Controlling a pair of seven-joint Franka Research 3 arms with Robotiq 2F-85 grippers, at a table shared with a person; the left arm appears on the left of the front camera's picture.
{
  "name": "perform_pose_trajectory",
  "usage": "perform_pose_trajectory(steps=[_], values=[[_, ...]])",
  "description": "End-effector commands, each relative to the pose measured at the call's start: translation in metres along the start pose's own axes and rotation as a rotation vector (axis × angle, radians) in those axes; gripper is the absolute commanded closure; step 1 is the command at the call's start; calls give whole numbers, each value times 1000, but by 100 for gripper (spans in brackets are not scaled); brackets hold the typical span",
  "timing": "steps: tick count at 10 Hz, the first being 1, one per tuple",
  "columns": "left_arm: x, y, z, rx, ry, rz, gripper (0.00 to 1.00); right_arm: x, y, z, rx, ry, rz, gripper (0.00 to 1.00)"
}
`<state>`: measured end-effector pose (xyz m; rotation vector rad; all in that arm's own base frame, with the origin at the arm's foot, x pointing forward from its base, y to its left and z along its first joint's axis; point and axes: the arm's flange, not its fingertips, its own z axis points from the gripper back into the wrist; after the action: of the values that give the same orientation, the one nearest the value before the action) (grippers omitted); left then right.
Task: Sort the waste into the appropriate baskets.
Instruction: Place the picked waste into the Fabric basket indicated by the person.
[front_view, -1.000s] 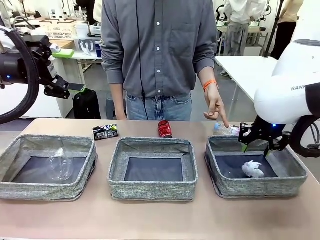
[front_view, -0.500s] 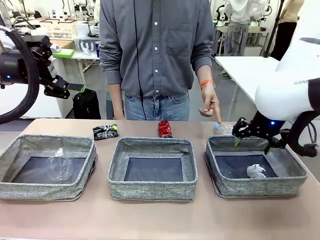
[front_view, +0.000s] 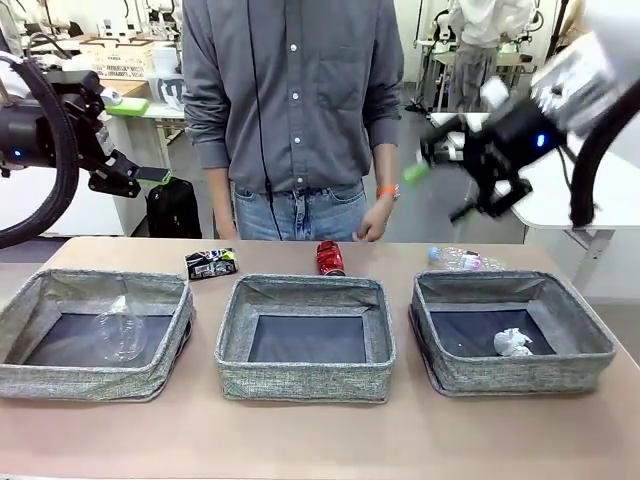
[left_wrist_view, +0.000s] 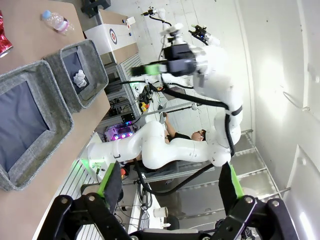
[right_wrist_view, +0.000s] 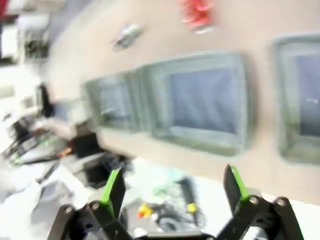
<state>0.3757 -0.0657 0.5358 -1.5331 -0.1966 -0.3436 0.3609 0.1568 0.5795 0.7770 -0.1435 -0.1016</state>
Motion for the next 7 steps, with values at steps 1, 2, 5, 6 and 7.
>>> perform_pose_trajectory(steps=[1, 2, 5, 6, 7], values=[[0, -5, -3, -15, -11, 9, 1, 10, -12, 0, 574, 246, 136, 0], [0, -5, -3, -15, -11, 9, 1, 8, -17, 1, 653, 218, 145, 0], [0, -5, -3, -15, -11, 9, 1, 3, 6, 16, 479, 57, 118, 0], [0, -5, -3, -15, -11, 9, 1, 3, 6, 16, 479, 57, 118, 0], [0, -5, -3, -15, -11, 9, 1, 3, 6, 16, 479, 57, 118, 0]])
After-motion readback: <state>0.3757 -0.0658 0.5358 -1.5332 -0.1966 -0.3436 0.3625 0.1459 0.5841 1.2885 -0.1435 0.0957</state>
